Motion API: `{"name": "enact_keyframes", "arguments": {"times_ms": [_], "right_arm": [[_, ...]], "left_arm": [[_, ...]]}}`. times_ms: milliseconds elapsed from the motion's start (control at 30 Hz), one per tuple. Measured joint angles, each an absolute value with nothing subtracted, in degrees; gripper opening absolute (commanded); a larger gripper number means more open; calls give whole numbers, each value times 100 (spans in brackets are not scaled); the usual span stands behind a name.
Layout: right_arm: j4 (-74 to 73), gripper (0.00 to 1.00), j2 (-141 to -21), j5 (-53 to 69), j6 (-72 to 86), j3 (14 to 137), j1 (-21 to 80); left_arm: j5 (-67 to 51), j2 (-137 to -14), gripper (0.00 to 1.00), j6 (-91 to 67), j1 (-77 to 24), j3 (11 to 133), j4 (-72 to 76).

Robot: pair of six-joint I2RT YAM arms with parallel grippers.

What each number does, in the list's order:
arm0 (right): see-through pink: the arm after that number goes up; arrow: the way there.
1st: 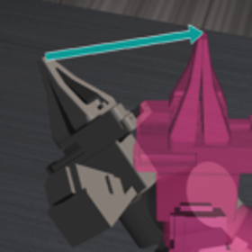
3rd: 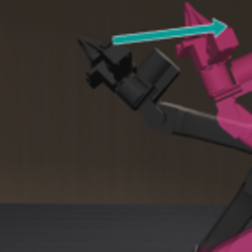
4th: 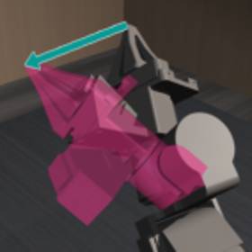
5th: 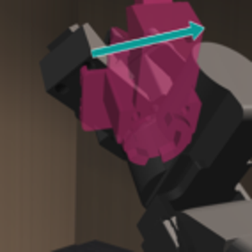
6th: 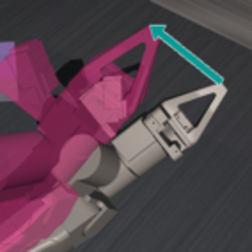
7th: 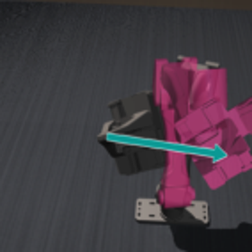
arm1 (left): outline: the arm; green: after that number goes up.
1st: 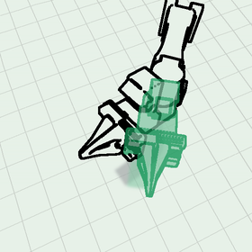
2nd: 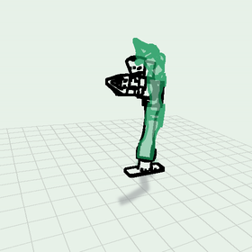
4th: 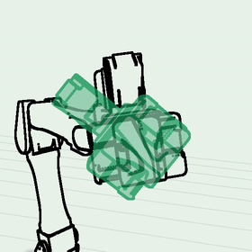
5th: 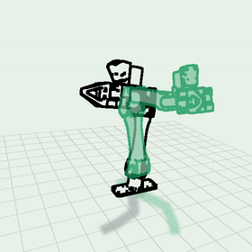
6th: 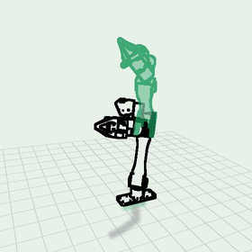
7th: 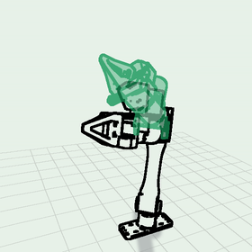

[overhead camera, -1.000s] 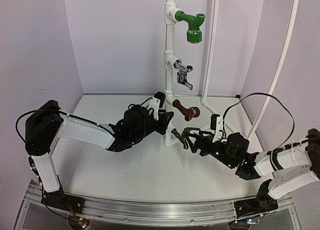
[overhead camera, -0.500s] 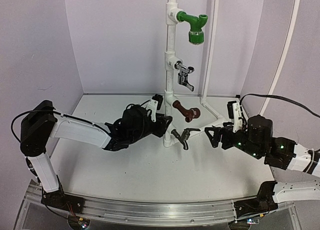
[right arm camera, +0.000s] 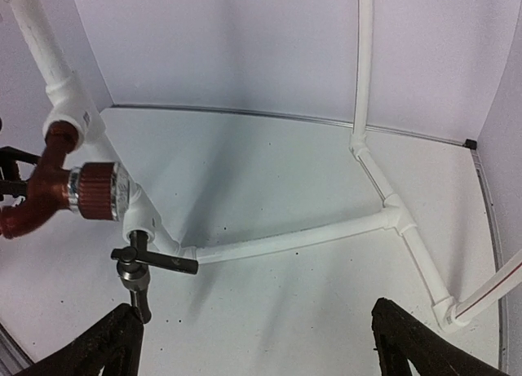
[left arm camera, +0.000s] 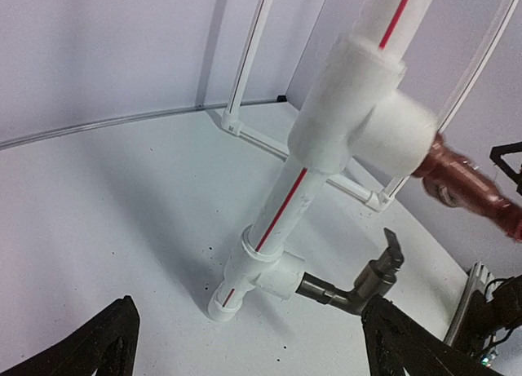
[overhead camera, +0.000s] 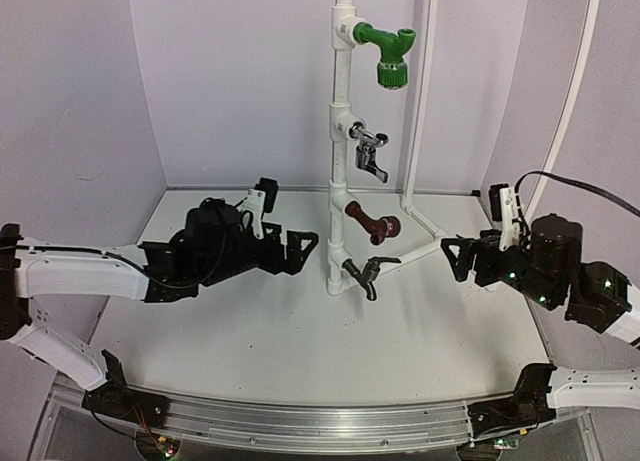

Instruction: Install the water faucets

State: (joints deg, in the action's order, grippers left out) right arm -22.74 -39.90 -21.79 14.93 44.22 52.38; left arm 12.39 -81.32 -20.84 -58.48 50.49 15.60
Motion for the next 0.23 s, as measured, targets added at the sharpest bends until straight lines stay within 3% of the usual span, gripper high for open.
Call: {"name": "enact_keyframes", "arguments": {"times_ms": [233], "right_arm": [[-2362,98,-3695,-2185,1386,5051,5228]], "left_arm": [[1545,-6340,100,-2118,-5845,4893,730]]}}
